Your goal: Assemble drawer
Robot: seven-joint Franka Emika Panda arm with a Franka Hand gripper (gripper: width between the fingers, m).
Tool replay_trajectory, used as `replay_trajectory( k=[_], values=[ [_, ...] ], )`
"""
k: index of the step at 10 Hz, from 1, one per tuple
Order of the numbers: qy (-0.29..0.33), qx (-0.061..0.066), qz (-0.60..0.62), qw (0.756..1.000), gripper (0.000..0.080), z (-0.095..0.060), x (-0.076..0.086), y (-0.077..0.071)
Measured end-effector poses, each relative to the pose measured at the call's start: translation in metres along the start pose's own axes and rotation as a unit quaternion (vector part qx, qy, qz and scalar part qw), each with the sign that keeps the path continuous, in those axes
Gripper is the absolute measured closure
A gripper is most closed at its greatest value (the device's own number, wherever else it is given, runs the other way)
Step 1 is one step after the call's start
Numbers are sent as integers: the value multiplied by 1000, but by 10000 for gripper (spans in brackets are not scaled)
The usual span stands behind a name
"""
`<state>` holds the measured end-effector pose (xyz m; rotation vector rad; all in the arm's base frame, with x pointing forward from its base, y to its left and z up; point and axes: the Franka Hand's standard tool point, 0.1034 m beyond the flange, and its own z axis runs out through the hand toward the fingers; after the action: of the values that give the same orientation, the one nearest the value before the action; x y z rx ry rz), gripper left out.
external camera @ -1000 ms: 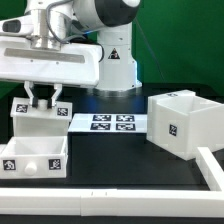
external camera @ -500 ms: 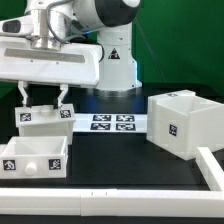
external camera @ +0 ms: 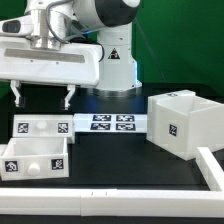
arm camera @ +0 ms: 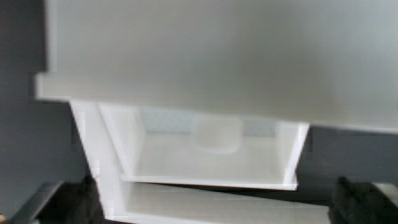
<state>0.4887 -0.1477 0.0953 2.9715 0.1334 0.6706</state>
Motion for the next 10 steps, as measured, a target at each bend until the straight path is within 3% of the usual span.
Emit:
replay_trajectory(
  k=[4, 5, 6, 7, 8, 9, 10],
  values=[
    [-1, 2, 8, 1000, 151, 0, 1, -2],
    [-3, 12, 14, 1000, 151, -4, 8, -12],
    [-22, 39, 30, 999, 151, -7, 14, -27],
    [-49, 76, 49, 995, 151, -15, 32, -43],
    [-51, 84, 35, 994, 151, -19, 51, -43],
    [-65, 97, 27, 993, 151, -17, 58, -48],
    [-97, 114, 34, 988, 151, -18, 55, -56]
  ],
)
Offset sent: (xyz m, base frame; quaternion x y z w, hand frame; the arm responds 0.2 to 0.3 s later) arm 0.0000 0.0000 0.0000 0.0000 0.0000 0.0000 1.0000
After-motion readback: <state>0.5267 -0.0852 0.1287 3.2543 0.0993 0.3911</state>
